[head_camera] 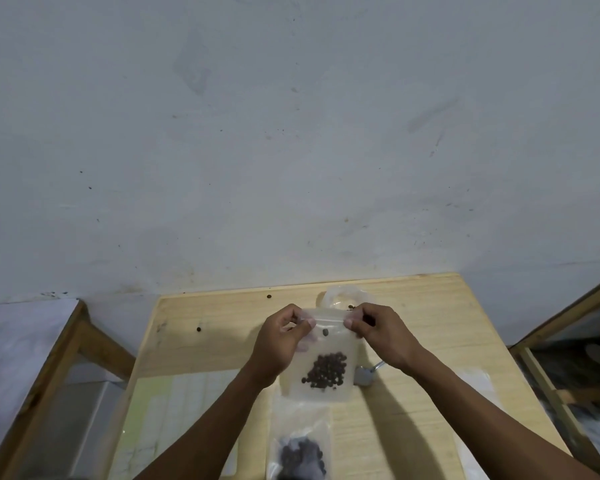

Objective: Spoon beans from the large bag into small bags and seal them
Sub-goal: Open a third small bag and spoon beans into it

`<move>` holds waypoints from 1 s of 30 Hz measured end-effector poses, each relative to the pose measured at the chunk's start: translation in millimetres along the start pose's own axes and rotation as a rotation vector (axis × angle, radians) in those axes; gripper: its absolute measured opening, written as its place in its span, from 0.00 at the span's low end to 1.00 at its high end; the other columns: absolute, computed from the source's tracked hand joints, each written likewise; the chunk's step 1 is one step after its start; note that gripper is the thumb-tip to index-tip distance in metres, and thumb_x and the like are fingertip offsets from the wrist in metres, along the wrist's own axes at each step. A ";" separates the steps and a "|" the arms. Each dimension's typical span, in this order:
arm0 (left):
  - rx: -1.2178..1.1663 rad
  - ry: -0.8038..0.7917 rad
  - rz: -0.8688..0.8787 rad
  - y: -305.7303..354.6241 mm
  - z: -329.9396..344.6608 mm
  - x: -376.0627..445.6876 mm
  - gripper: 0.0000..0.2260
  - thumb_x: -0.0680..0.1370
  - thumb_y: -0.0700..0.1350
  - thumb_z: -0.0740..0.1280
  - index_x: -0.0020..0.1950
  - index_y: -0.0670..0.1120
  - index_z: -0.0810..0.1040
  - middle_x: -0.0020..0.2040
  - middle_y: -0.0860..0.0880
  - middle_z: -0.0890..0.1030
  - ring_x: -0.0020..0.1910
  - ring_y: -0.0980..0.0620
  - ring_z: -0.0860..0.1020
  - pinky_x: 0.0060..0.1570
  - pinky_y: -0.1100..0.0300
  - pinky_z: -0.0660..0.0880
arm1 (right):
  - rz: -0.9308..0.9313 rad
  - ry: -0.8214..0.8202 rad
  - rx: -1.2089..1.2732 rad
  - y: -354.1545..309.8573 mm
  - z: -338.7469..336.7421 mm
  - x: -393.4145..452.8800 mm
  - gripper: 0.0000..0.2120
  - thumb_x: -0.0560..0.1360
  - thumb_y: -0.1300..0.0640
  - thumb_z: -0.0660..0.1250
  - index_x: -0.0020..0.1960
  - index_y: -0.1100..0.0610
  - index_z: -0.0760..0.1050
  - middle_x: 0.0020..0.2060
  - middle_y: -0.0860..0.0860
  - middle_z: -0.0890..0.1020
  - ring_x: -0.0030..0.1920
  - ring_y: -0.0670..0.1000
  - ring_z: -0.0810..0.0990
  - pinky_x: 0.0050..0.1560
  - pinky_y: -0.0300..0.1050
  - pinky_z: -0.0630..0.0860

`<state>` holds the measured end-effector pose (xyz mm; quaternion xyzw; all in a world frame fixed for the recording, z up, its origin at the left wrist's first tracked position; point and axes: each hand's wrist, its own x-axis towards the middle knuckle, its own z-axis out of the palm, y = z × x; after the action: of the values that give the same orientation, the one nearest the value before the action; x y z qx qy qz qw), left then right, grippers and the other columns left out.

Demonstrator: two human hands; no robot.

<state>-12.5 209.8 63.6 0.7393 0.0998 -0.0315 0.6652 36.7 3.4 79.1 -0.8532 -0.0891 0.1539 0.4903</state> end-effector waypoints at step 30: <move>0.510 -0.050 -0.368 -95.5 -35.1 -113.4 0.18 0.75 0.45 0.72 0.64 0.51 0.72 0.33 0.54 0.79 0.35 0.57 0.79 0.34 0.66 0.70 | 0.274 -0.199 -0.045 42.6 102.9 -81.6 0.33 0.74 0.66 0.66 0.77 0.53 0.61 0.32 0.47 0.75 0.31 0.42 0.74 0.32 0.31 0.70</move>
<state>-144.5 241.6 -5.4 0.8509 0.2043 -0.1936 0.4435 -75.7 40.5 8.0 -0.8488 -0.0235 0.3010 0.4341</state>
